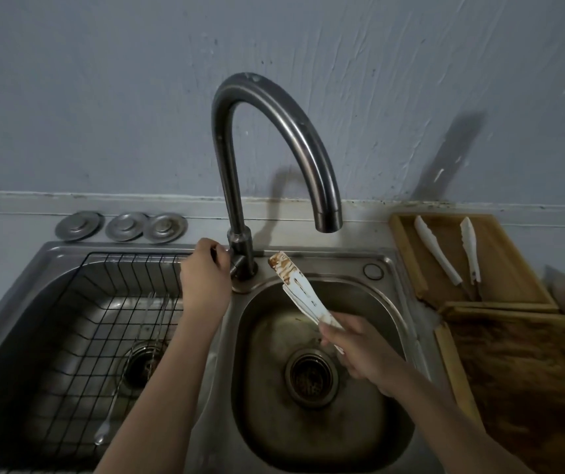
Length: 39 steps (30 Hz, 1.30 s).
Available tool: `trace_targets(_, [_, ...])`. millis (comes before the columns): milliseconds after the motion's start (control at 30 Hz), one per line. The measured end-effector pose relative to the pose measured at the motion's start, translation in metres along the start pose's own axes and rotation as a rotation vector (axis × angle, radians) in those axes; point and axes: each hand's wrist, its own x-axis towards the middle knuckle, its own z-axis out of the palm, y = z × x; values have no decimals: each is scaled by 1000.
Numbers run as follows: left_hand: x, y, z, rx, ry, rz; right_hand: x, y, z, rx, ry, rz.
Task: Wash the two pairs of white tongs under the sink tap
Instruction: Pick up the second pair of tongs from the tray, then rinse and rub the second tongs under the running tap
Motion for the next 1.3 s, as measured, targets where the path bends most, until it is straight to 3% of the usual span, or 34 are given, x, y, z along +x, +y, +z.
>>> trace_targets(400, [-10, -10, 0, -121, 72, 41, -3, -3, 7, 43, -110, -64])
trace_targets(1133, [-19, -19, 0, -191, 79, 36, -4, -2, 7, -47, -48, -62])
trace_targets(1300, [-30, -10, -5, -227, 8, -15, -2, 0, 6, -55, -21, -26])
